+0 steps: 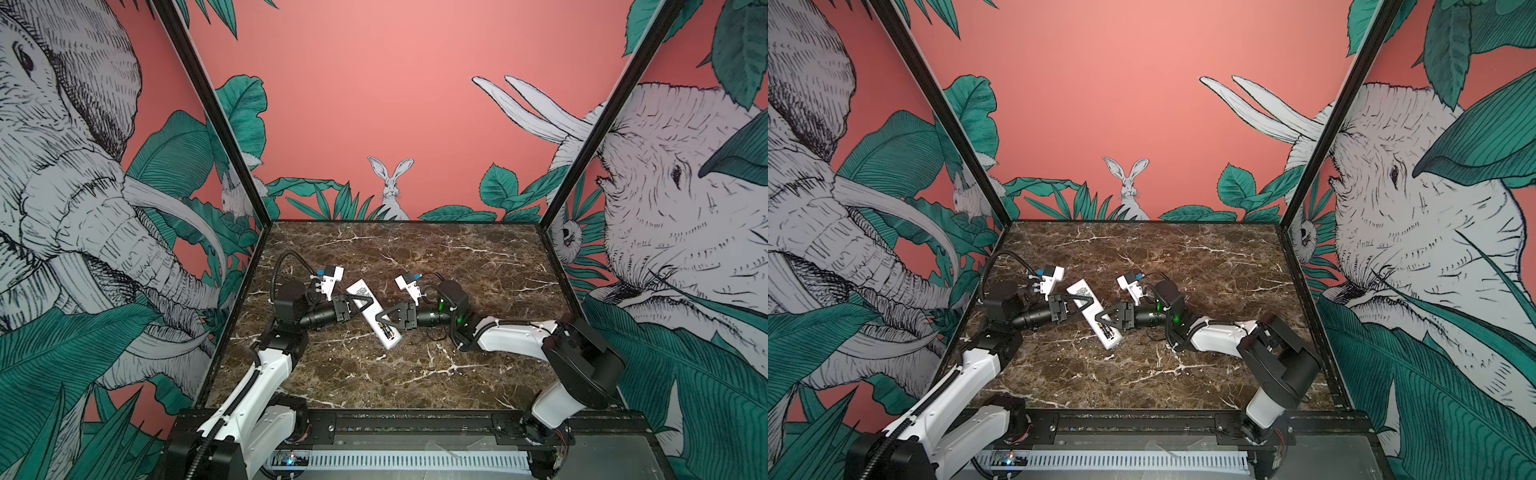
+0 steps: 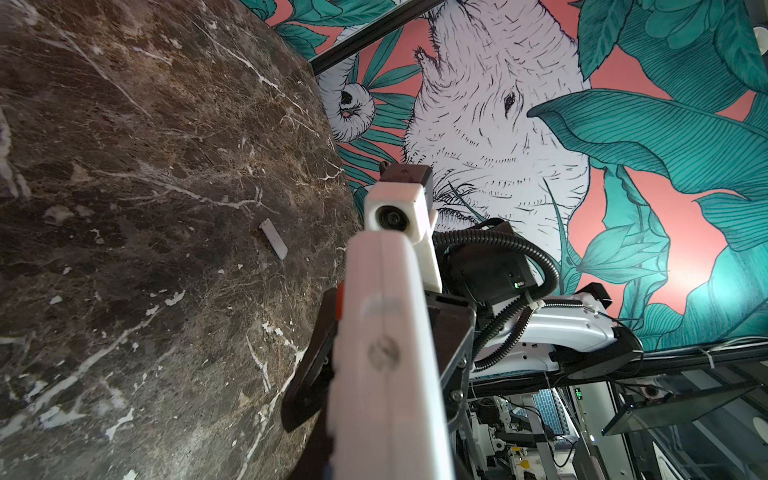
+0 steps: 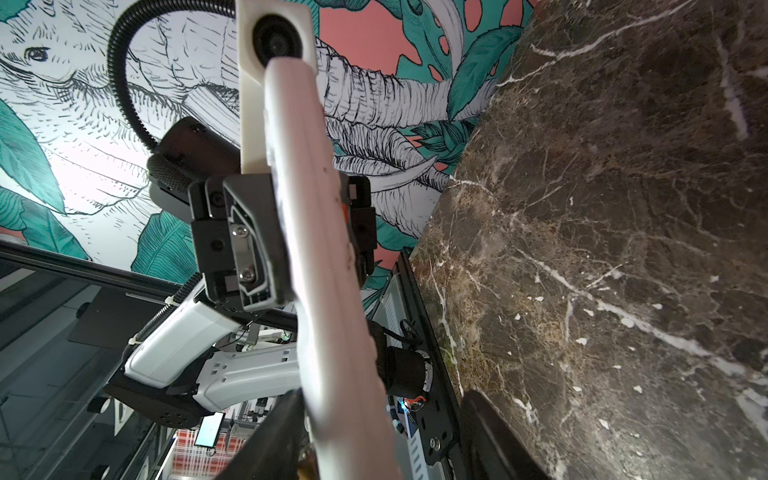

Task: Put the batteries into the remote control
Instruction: 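Lower the battery into the compartment beside the first battery with the right gripper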

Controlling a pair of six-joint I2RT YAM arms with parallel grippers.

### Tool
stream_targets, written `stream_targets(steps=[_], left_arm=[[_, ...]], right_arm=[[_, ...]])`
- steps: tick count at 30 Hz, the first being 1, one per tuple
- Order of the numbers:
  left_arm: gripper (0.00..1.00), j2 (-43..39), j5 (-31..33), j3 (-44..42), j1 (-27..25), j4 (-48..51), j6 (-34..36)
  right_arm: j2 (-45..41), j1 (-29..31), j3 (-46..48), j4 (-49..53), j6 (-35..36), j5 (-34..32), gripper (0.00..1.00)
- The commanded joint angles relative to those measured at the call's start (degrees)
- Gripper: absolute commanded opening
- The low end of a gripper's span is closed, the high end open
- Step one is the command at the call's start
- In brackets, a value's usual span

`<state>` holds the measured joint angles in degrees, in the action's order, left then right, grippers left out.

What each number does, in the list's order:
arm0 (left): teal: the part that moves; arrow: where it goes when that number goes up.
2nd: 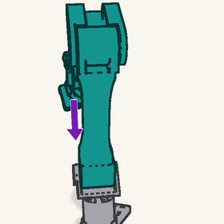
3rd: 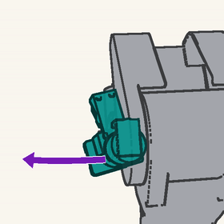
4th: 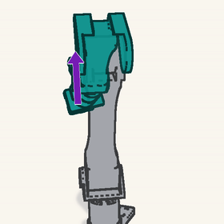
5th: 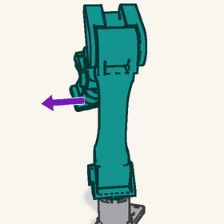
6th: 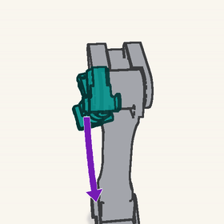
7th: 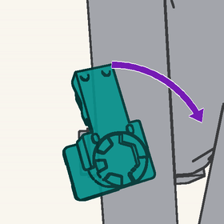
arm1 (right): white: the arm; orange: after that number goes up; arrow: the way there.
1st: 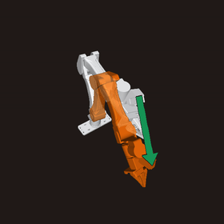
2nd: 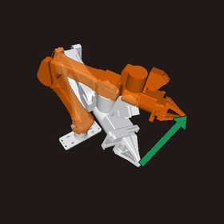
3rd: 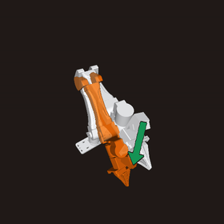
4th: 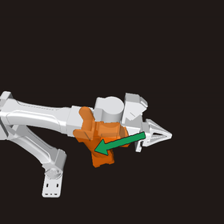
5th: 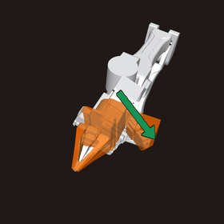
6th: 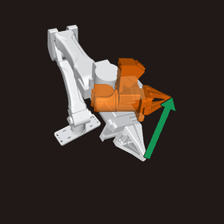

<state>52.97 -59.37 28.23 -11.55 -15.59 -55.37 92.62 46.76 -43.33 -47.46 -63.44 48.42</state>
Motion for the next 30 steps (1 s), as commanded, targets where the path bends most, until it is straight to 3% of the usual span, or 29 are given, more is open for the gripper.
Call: stream_targets(steps=[1,5,18,21,26,30], left_arm=[[0.00,-1.13,-0.79,1.26,-0.04,-2.48,-0.94],[0.00,-0.88,-0.91,1.57,-0.05,-3.29,-2.01],[0.00,-0.35,-0.80,2.62,0.04,-5.20,-4.94],[0.00,0.27,-0.50,2.97,0.10,-5.55,-5.47],[0.00,1.15,-0.14,3.54,0.04,-7.08,-6.71],[0.00,1.52,-0.06,4.02,0.05,-7.20,-6.64]], right_arm=[[0.25,0.35,1.94,0.68,2.83,-0.14,0.51],[0.72,0.35,3.31,-3.11,4.95,-0.21,0.46],[3.52,0.96,4.11,-2.28,12.03,0.78,0.35],[1.65,1.60,5.41,1.32,17.34,0.55,0.34],[-2.97,3.72,5.23,16.46,29.01,-2.02,0.36],[-4.32,4.21,4.31,25.11,33.43,-4.62,0.38]])
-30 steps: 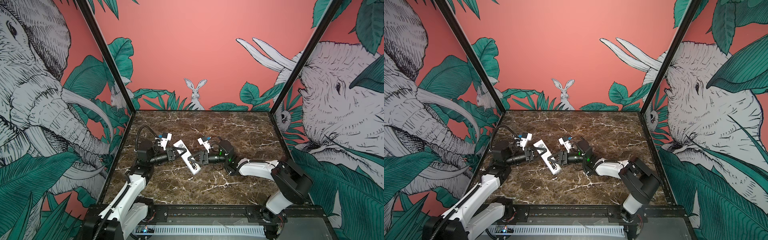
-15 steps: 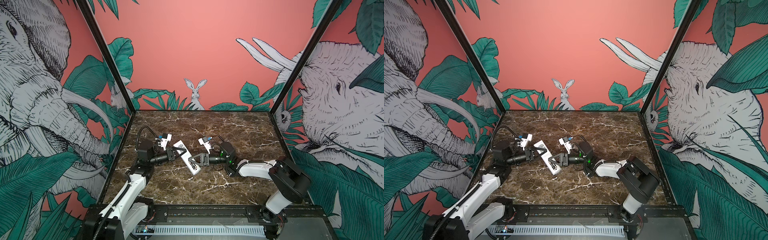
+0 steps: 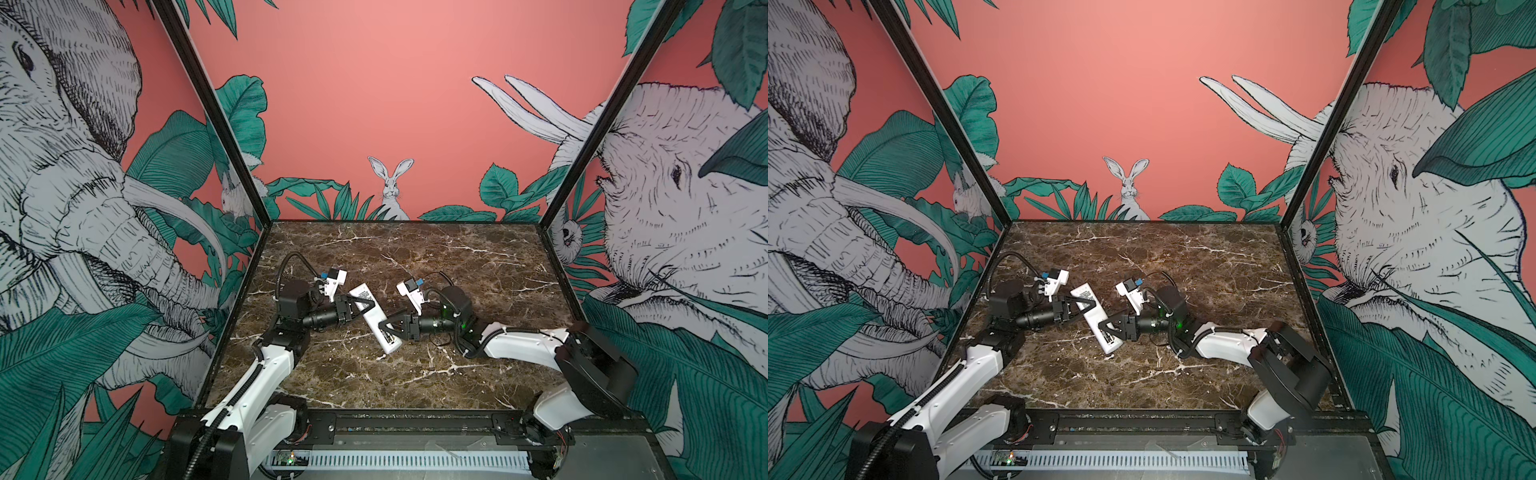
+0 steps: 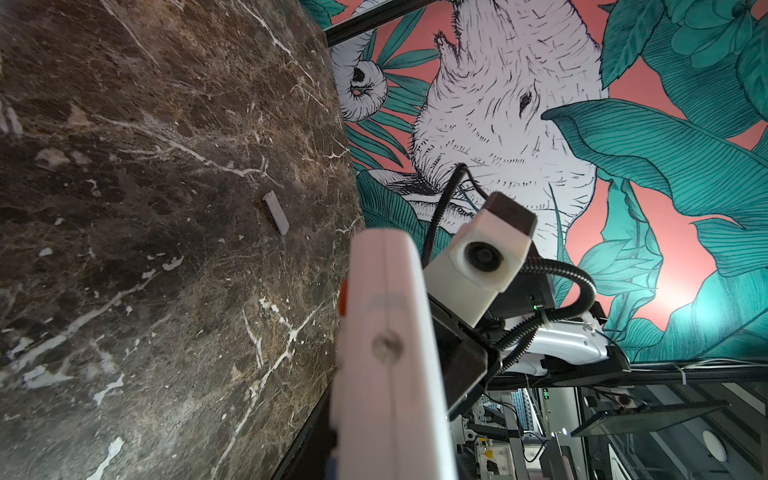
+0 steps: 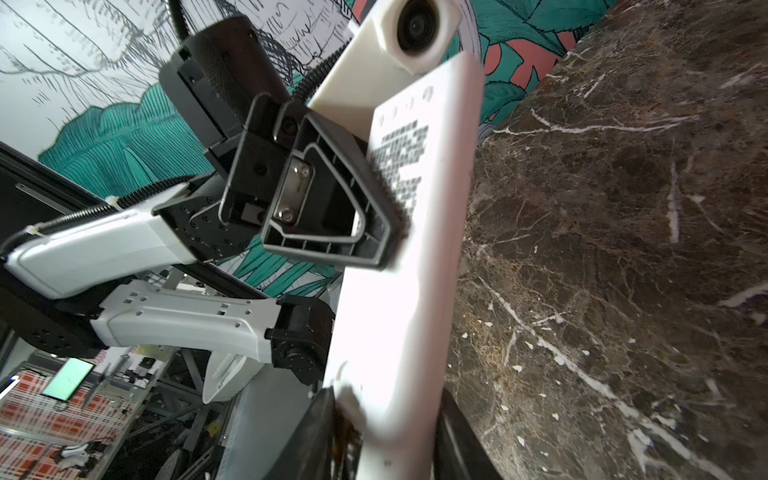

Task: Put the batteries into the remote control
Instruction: 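Lower the battery into the compartment beside the first battery with the right gripper, then open the right gripper and move it to the white battery cover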

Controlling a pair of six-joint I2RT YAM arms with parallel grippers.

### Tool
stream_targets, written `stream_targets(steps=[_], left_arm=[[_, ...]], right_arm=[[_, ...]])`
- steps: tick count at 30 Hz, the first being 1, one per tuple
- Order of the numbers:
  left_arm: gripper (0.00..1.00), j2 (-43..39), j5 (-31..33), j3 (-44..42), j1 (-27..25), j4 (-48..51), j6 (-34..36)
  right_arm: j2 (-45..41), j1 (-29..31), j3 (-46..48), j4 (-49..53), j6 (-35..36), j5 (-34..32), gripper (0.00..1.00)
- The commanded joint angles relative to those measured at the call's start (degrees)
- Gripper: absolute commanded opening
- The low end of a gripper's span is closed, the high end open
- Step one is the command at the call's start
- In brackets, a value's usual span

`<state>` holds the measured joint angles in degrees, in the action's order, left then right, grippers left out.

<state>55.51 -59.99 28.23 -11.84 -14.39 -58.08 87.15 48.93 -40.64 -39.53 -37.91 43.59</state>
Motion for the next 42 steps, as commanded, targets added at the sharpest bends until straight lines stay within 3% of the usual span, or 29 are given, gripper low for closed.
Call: stream_targets(steps=[1,15,18,25,29,33,36,42], left_arm=[[0.00,-0.85,0.44,4.10,0.35,-8.50,-3.91],[0.00,-0.15,0.08,4.69,0.36,-8.82,-3.30],[0.00,-0.10,0.19,4.98,0.35,-5.99,-0.77],[0.00,0.98,2.48,7.11,0.32,9.96,14.09],[0.00,3.52,2.89,8.60,0.42,15.85,20.44],[0.00,5.47,2.73,9.96,0.44,19.02,24.62],[0.00,5.61,3.32,10.40,0.44,21.23,26.82],[0.00,4.13,3.42,9.35,0.48,20.38,26.28]], right_arm=[[0.95,2.05,1.62,18.33,8.38,-0.23,0.38],[-1.67,2.23,-2.64,34.90,15.06,-7.47,0.28],[-3.18,2.12,-3.61,36.08,14.40,-7.99,0.39],[-10.46,-0.34,-4.42,38.96,11.50,-10.67,0.67],[-15.50,-2.47,-5.08,47.92,12.68,-17.74,0.72],[-17.13,-7.47,-6.63,62.36,14.82,-29.85,0.76],[-15.00,-12.35,-8.07,70.39,16.80,-34.93,0.77],[-5.56,-18.43,-12.10,77.05,22.78,-38.33,0.78]])
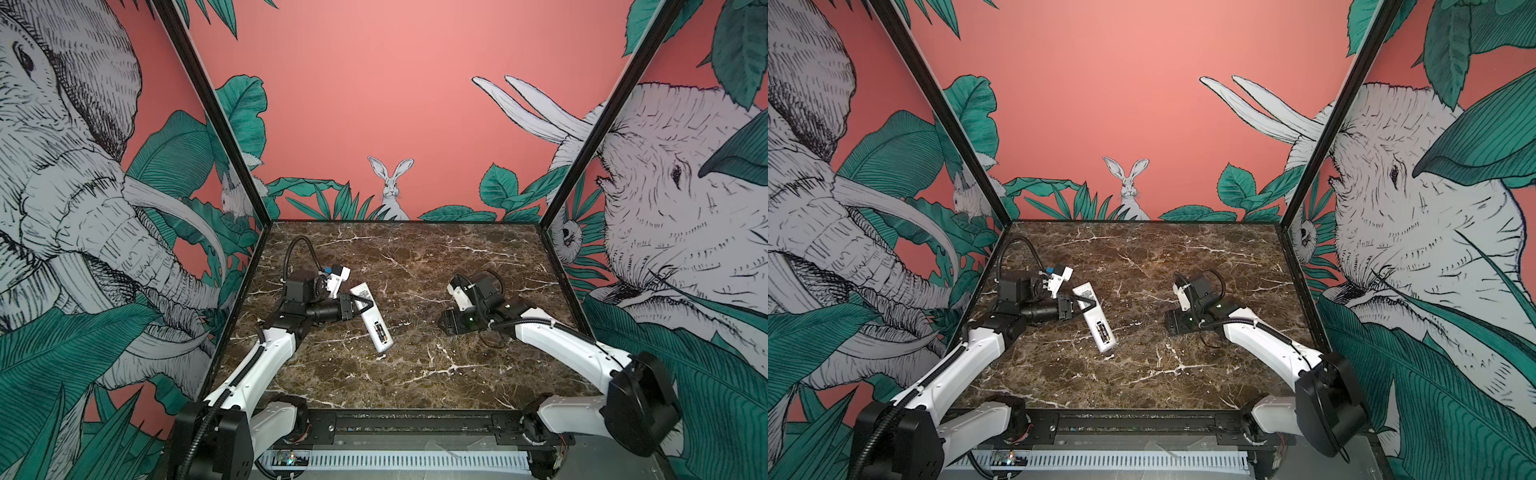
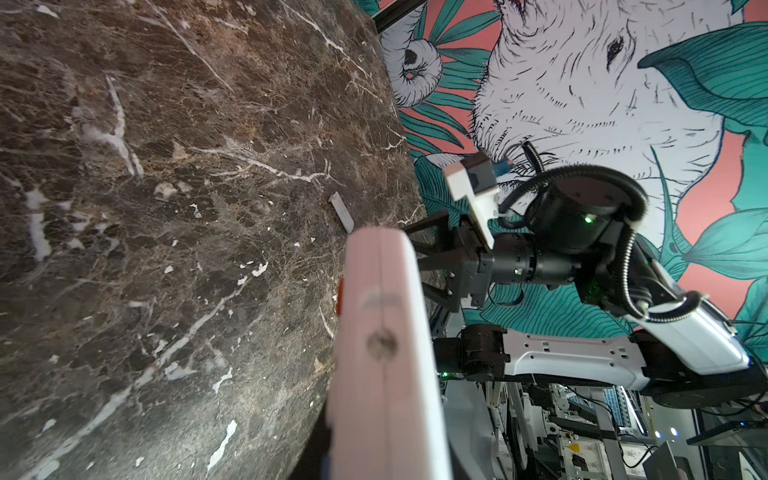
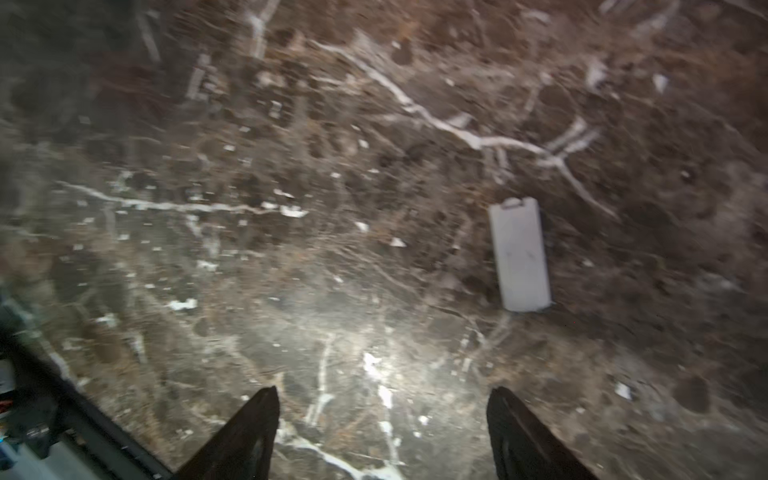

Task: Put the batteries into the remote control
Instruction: 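Open the right gripper and move it to the white battery cover, then grasp the white battery cover on the table with the right gripper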

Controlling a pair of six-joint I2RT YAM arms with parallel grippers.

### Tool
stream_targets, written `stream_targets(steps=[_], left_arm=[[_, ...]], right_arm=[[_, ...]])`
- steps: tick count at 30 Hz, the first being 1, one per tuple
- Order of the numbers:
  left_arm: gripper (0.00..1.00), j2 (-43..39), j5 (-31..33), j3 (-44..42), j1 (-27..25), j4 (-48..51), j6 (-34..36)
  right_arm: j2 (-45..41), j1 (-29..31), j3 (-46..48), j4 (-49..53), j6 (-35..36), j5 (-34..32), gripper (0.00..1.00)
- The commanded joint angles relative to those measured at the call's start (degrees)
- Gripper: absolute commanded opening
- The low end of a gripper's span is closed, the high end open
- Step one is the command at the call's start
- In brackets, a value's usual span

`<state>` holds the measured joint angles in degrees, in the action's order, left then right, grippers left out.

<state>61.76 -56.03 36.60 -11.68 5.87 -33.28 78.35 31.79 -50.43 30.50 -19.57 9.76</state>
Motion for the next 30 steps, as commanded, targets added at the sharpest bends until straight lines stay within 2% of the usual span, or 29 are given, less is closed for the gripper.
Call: stream_targets(steps=[1,10,18,25,30], left_arm=[[0.00,-2.46,-0.40,0.93,0.26,0.07,1.46],[0.00,-4.10,-0.09,0.12,0.29,-0.46,0.48],[0.00,-5.08,0.02,-0.56,0.31,-1.41,-0.83],[0.00,-5.08,0.40,-0.59,0.26,-1.64,-1.25],[0.00,-4.47,0.40,-0.61,0.32,-2.51,-1.64]], right_arm=[[4.52,-1.82,-3.07,7.68,5.19,-5.05,0.78],[17.40,-4.08,-10.02,9.14,12.97,-7.15,0.77],[24.81,-5.48,-14.44,8.07,17.27,-5.04,0.71],[27.84,-5.78,-17.35,7.22,18.68,-4.06,0.53],[29.57,-5.84,-19.35,6.93,19.13,-2.68,0.46]])
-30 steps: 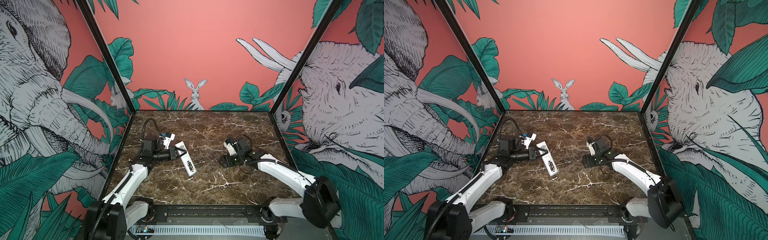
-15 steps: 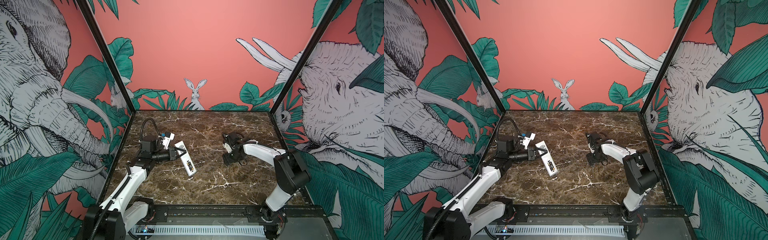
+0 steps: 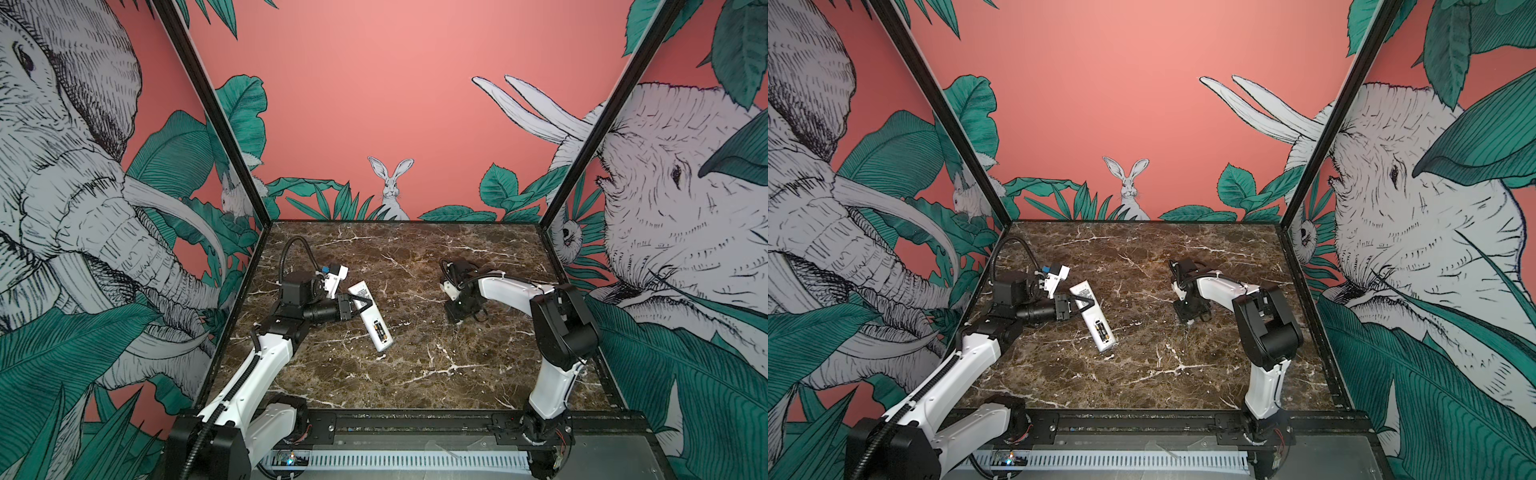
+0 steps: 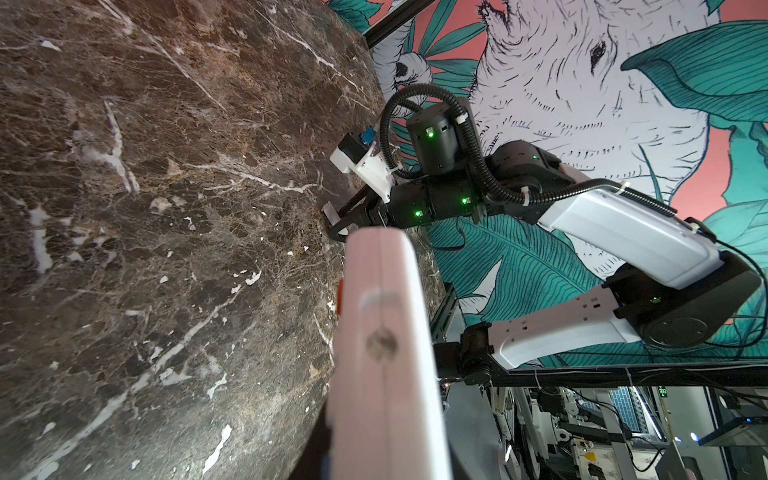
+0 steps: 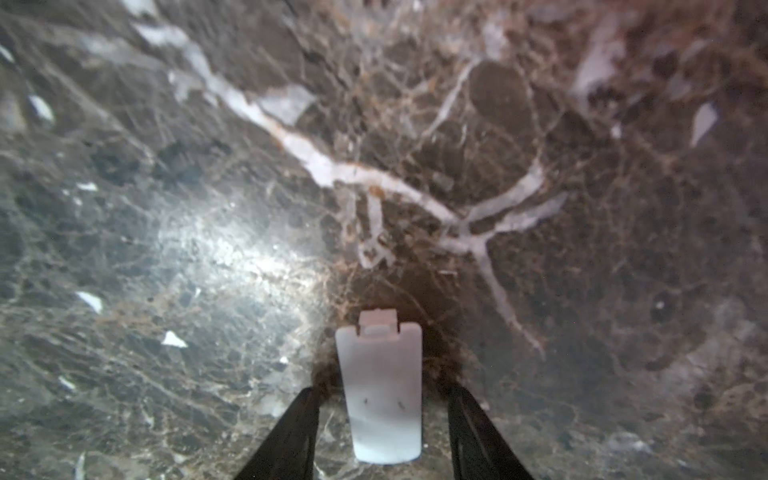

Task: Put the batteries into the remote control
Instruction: 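Grasp the white battery cover on the table with the right gripper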

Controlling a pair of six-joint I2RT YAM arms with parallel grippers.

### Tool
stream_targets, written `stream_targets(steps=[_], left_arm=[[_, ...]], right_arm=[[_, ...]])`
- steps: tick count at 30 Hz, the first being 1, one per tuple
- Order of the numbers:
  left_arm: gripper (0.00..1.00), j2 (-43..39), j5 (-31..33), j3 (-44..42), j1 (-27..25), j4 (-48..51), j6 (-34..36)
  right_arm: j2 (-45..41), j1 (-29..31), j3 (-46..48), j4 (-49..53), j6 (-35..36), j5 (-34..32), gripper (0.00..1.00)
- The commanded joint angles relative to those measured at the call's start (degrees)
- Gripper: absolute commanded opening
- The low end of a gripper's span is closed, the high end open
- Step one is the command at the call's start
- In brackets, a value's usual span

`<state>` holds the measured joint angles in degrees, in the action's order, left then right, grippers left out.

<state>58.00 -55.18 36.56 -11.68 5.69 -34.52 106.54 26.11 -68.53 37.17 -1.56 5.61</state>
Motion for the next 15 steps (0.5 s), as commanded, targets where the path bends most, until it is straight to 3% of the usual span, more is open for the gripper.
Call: stream_targets(steps=[1,15], left_arm=[[0.00,-0.62,-0.47,-0.52,0.26,-2.37,-0.37],[0.00,2.29,-0.12,-2.82,0.08,-8.56,-2.46]], right_arm=[[1.52,-0.10,-1.65,0.19,1.08,1.61,0.45],[-3.83,0.30,-0.46,-1.28,1.81,3.02,0.27]])
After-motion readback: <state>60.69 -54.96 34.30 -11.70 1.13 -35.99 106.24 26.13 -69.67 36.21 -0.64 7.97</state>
